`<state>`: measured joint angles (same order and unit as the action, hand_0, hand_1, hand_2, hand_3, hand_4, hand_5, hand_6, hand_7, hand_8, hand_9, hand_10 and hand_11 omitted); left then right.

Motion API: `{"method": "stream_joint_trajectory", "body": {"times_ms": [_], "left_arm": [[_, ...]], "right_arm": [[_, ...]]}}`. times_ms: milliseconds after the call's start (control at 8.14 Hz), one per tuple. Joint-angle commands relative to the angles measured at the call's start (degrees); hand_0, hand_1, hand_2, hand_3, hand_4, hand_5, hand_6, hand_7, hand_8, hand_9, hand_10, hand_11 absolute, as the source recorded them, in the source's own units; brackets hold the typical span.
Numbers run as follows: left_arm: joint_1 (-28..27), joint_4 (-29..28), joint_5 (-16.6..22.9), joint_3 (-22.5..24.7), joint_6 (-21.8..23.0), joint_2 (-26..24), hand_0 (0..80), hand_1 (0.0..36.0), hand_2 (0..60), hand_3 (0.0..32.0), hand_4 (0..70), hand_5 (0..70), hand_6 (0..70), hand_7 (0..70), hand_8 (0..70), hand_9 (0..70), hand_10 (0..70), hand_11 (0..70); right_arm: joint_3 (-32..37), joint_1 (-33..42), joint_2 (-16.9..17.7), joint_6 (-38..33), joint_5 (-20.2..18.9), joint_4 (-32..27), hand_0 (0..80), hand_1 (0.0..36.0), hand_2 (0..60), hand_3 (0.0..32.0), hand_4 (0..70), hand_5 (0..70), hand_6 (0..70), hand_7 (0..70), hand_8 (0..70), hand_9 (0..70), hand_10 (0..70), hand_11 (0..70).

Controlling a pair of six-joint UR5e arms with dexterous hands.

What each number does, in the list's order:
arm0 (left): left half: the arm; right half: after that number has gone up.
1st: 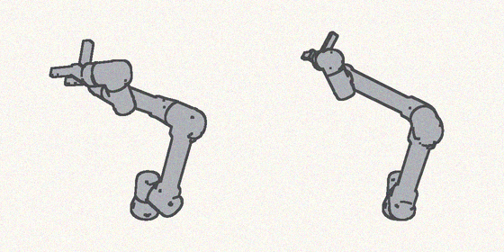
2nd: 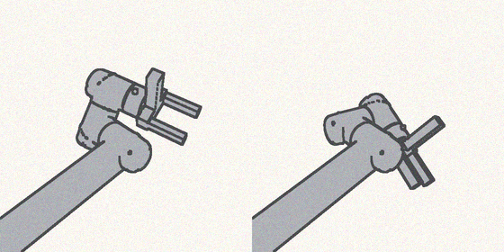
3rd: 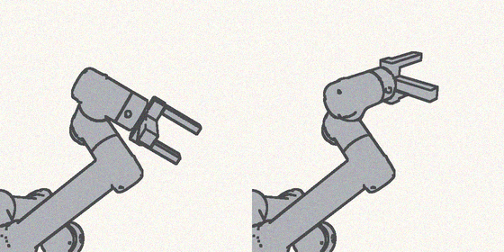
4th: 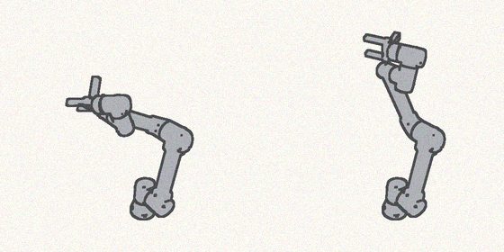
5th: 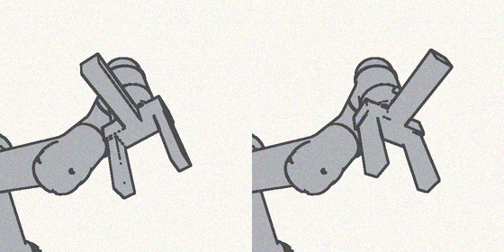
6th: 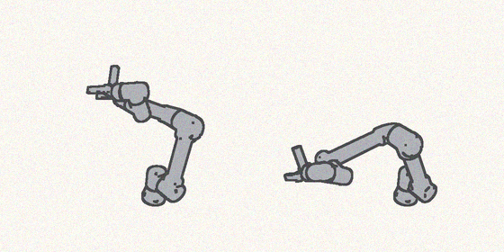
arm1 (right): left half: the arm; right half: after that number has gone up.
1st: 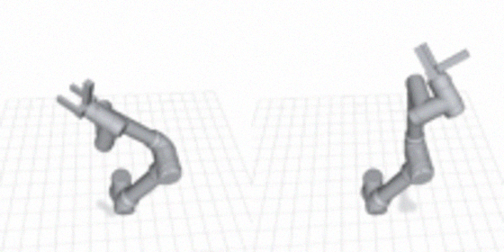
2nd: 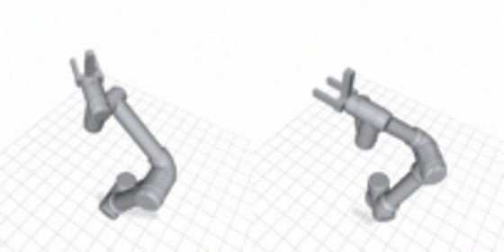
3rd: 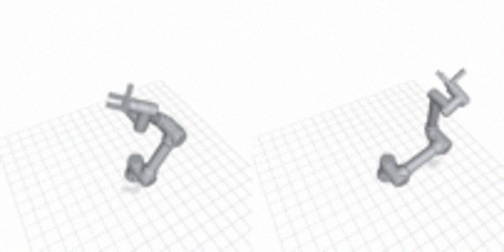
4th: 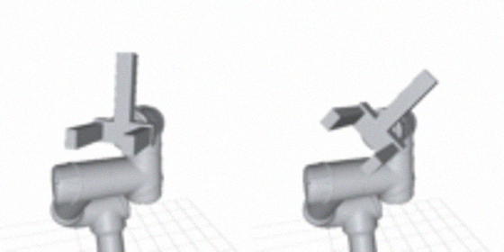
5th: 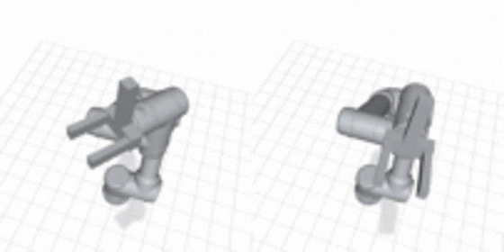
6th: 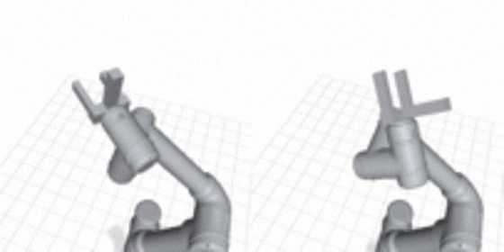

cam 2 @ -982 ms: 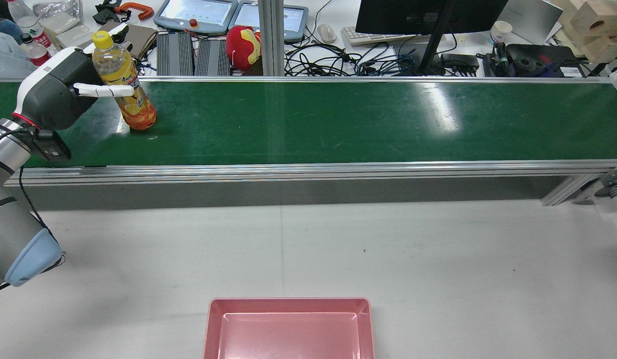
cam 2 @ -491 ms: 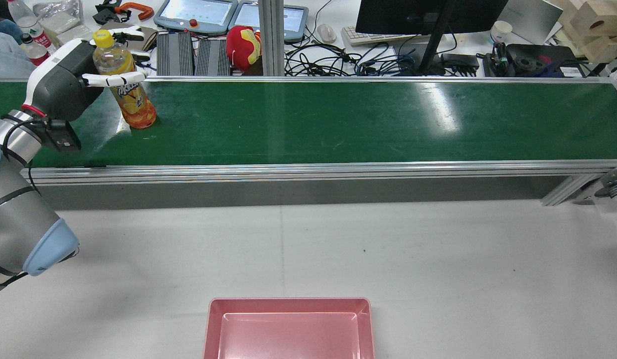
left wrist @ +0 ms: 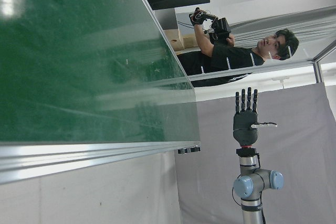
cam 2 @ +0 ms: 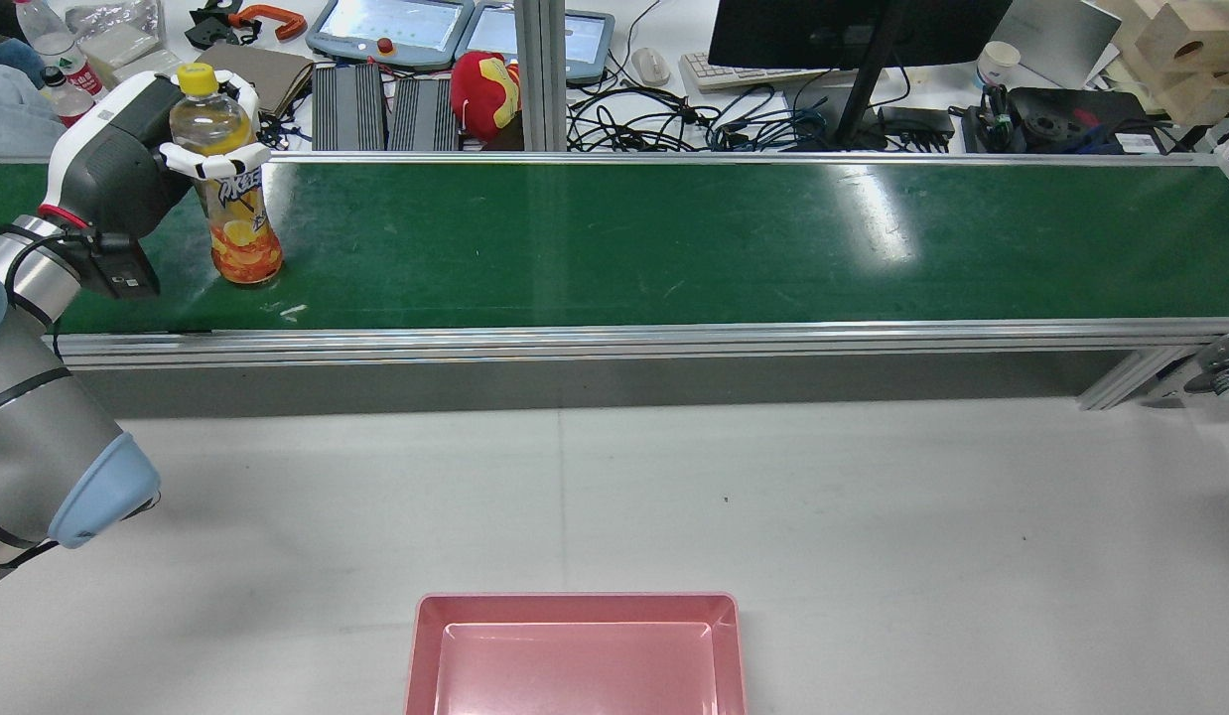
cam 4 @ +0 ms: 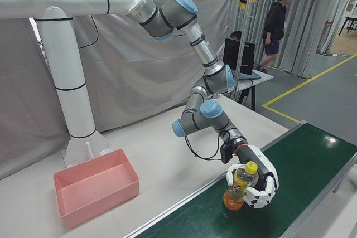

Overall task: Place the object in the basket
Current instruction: 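Close the left hand fingers around the juice bottle, then lift the bottle off the conveyor and carry it toward the pink basket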

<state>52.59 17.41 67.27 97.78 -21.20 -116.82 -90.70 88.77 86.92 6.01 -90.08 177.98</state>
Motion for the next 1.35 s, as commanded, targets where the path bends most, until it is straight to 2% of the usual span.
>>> {"method": "stream_joint_trajectory", "body": {"times_ms": [0,246,491,614,737,860,1105,1228], "left_arm": [[-0.1,0.4,7.5,4.2,1.4,0.3,61.3,31.2,60.0,0.0,65.0,70.0,70.0,70.0,70.0,70.0,70.0,70.0],[-0.8,1.3,12.5,7.1,1.3,0.5,62.3,30.1,60.0,0.0,62.3,70.0,70.0,70.0,70.0,70.0,70.0,70.0],[-5.8,1.7,17.2,10.7,1.4,0.4,63.7,30.5,60.0,0.0,59.9,70.0,70.0,70.0,70.0,70.0,70.0,70.0],[-9.7,4.2,18.8,14.9,1.3,0.4,63.4,30.2,60.0,0.0,59.7,70.0,70.0,70.0,70.0,70.0,70.0,70.0],[-14.1,7.1,18.8,19.0,0.8,0.4,64.6,30.7,60.0,0.0,60.1,70.0,70.0,70.0,70.0,70.0,70.0,70.0],[-18.6,8.1,18.8,20.6,0.5,0.4,65.9,31.2,60.0,0.0,59.7,70.0,70.0,70.0,70.0,70.0,70.0,70.0],[-28.6,8.3,18.2,20.3,-1.1,-0.2,70.0,32.2,60.0,0.0,59.6,70.0,70.0,70.0,70.0,70.0,70.0,70.0],[-31.8,8.7,18.2,20.1,-1.4,-2.2,69.2,31.6,60.0,0.0,61.4,70.0,70.0,70.0,70.0,70.0,70.0,70.0]], "right_arm": [[0.0,0.0,0.0,0.0,0.1,0.0,0.0,0.0,0.0,0.0,0.0,0.0,0.0,0.0,0.0,0.0,0.0,0.0],[0.0,0.0,0.0,0.0,0.1,0.0,0.0,0.0,0.0,0.0,0.0,0.0,0.0,0.0,0.0,0.0,0.0,0.0],[0.0,0.0,0.0,0.1,0.0,0.0,0.0,0.0,0.0,0.0,0.0,0.0,0.0,0.0,0.0,0.0,0.0,0.0],[0.0,0.0,0.0,0.0,0.0,0.0,0.0,0.0,0.0,0.0,0.0,0.0,0.0,0.0,0.0,0.0,0.0,0.0],[0.0,0.0,0.0,0.1,0.1,0.0,0.0,0.0,0.0,0.0,0.0,0.0,0.0,0.0,0.0,0.0,0.0,0.0],[0.0,0.0,0.0,0.1,0.1,0.0,0.0,0.0,0.0,0.0,0.0,0.0,0.0,0.0,0.0,0.0,0.0,0.0],[0.0,0.0,0.0,0.0,0.1,0.0,0.0,0.0,0.0,0.0,0.0,0.0,0.0,0.0,0.0,0.0,0.0,0.0],[0.0,0.0,0.0,0.0,0.0,0.0,0.0,0.0,0.0,0.0,0.0,0.0,0.0,0.0,0.0,0.0,0.0,0.0]]}}
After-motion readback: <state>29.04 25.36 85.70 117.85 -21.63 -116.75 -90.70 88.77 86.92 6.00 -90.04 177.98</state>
